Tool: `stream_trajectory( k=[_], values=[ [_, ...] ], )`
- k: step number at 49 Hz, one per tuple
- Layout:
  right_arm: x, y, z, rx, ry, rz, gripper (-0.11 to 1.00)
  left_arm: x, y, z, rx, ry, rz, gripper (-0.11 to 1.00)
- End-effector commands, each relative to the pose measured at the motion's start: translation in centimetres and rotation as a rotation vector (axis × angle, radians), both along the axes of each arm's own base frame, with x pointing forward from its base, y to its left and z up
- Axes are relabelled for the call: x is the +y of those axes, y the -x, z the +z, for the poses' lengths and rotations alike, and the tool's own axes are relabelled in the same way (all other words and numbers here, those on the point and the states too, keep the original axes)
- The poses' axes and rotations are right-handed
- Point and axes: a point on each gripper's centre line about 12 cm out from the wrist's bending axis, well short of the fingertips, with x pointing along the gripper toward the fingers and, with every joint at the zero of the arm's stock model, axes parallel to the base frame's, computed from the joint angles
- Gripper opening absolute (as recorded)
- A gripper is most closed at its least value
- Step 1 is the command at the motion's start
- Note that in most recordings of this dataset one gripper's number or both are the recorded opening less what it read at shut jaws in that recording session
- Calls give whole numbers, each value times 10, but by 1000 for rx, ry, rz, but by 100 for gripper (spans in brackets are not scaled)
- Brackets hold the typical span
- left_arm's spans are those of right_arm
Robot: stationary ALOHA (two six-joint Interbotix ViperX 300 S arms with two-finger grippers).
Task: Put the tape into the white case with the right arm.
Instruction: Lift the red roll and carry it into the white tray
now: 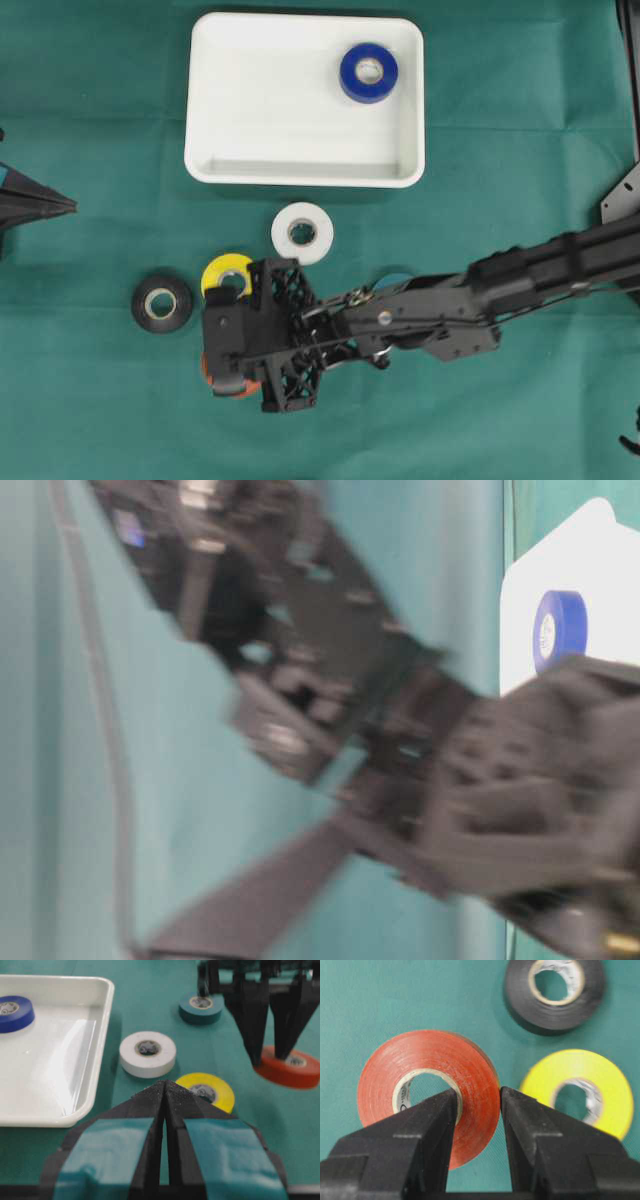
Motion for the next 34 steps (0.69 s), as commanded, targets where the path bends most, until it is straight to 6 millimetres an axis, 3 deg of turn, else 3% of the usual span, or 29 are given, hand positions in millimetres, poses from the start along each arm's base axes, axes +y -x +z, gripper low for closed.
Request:
stream_trajectory(
  k=[1, 12, 34],
  values=[
    [-4, 2, 39, -56, -21, -23, 1, 0, -2, 8, -18, 5, -1, 0],
    [-24, 2, 44, -39, -12, -71, 1, 0, -2, 7, -15, 5, -1, 0],
    [-142, 14, 43, 9, 16, -303, 1, 0, -1, 2, -3, 5, -1, 0]
  ],
)
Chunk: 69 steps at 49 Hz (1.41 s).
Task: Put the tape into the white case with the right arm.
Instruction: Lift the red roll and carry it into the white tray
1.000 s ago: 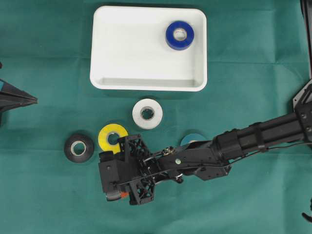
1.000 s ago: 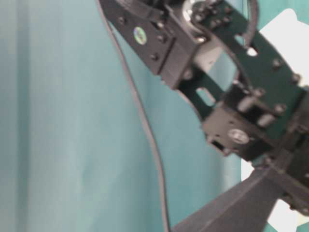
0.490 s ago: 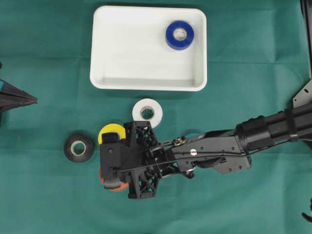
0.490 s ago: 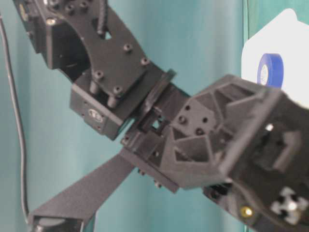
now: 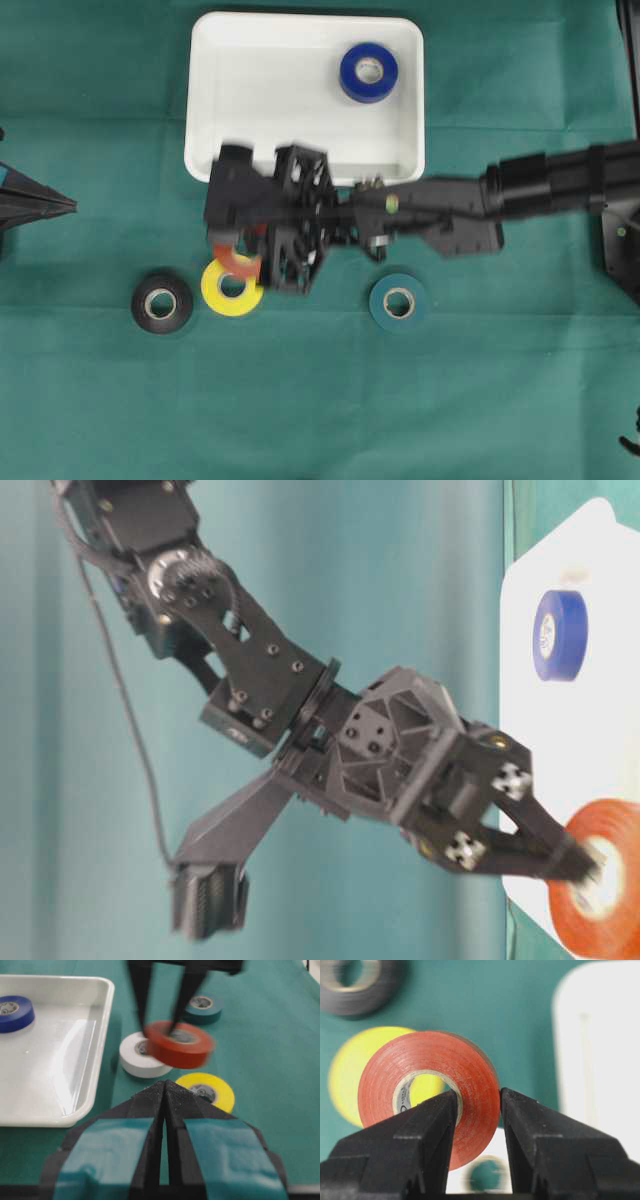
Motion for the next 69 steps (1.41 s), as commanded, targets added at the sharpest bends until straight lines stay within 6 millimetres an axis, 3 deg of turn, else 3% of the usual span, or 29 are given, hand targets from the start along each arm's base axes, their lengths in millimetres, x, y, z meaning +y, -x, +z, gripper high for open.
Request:
stream_trajectory(
  k=[1, 12, 24, 53, 69],
  values=[
    [-24, 4, 29, -64, 3, -47, 1, 0, -1, 3, -4, 3, -2, 0],
    [-76, 18, 20, -43, 9, -151, 1, 0, -1, 2, -3, 3, -2, 0],
    [-108, 25, 17, -56, 18, -209, 1, 0, -1, 2, -3, 3, -2, 0],
    [-128, 59, -5, -13, 11, -256, 1, 0, -1, 2, -3, 3, -2, 0],
    [-126, 59, -13, -61, 21, -214, 1, 0, -1, 3, -4, 3, -1, 0]
  ],
)
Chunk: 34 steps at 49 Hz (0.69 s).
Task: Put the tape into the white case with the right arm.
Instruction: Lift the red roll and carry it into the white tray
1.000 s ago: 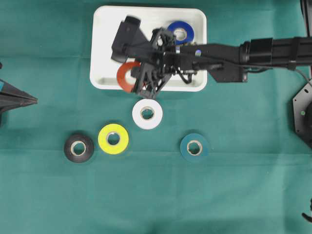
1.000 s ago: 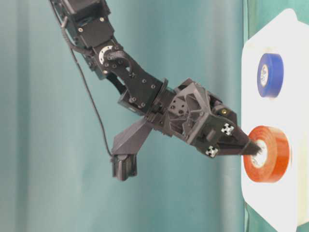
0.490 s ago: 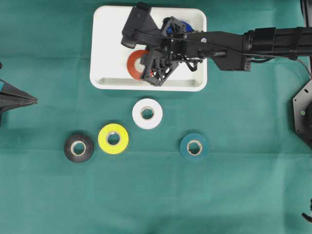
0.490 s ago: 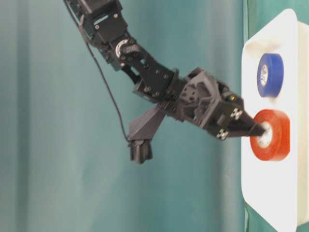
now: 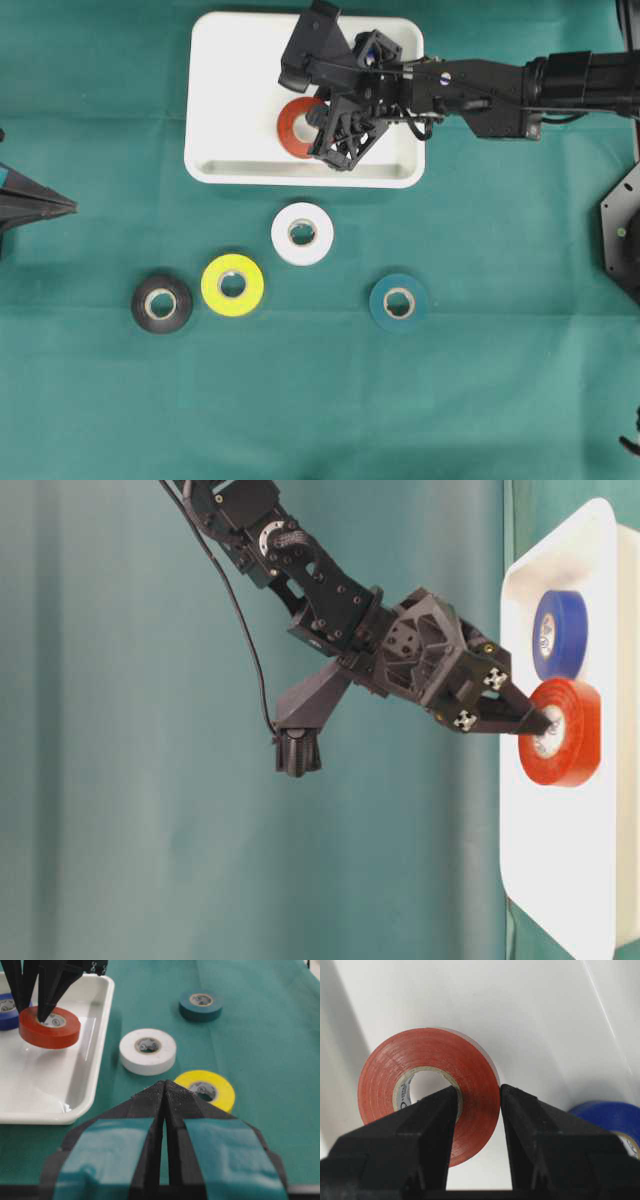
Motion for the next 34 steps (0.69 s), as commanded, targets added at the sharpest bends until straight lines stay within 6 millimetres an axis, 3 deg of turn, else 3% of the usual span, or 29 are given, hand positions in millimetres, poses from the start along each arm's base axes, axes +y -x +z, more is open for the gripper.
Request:
stream_trajectory(
  k=[1, 17, 22, 30, 34],
  values=[
    [-1, -2, 21, -61, 17, 5, 1, 0, -2, 5, -11, 3, 1, 0],
    [-2, -2, 9, -35, 7, -1, 2, 0, -2, 5, -11, 3, 1, 0],
    [-1, -1, 9, -34, 6, -1, 19, 0, -2, 5, -11, 3, -1, 0],
    [-1, 1, 14, -41, 10, 1, 66, 0, -2, 5, -11, 3, 1, 0],
    [0, 5, 19, -49, 12, 1, 58, 0, -2, 6, -12, 3, 1, 0]
  ],
)
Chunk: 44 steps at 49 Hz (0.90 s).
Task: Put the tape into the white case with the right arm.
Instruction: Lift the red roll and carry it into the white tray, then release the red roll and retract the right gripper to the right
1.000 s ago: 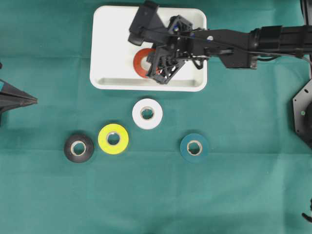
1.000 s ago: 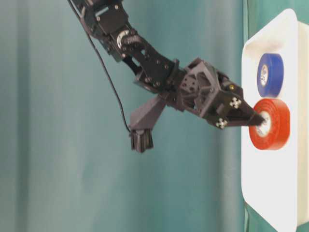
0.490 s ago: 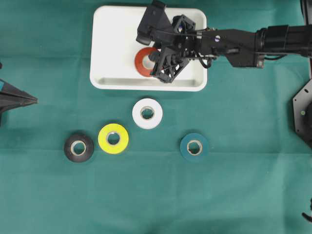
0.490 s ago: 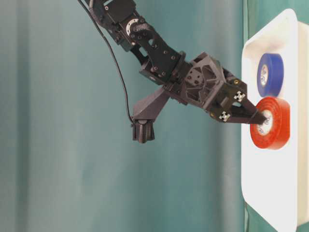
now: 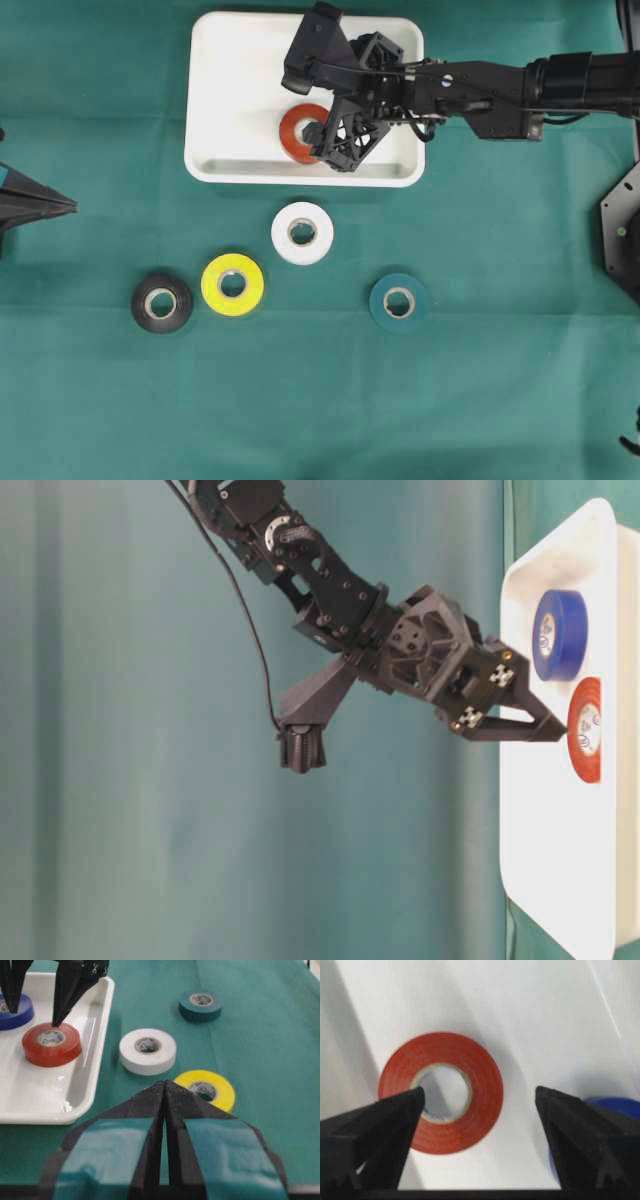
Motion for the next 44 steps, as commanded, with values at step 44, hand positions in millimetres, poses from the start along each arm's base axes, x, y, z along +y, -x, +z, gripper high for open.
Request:
stream_trajectory(
  k=[44],
  values=[
    [53, 178, 37, -286, 31, 57, 52, 1, -1, 1, 1, 35, 12, 0]
  ],
)
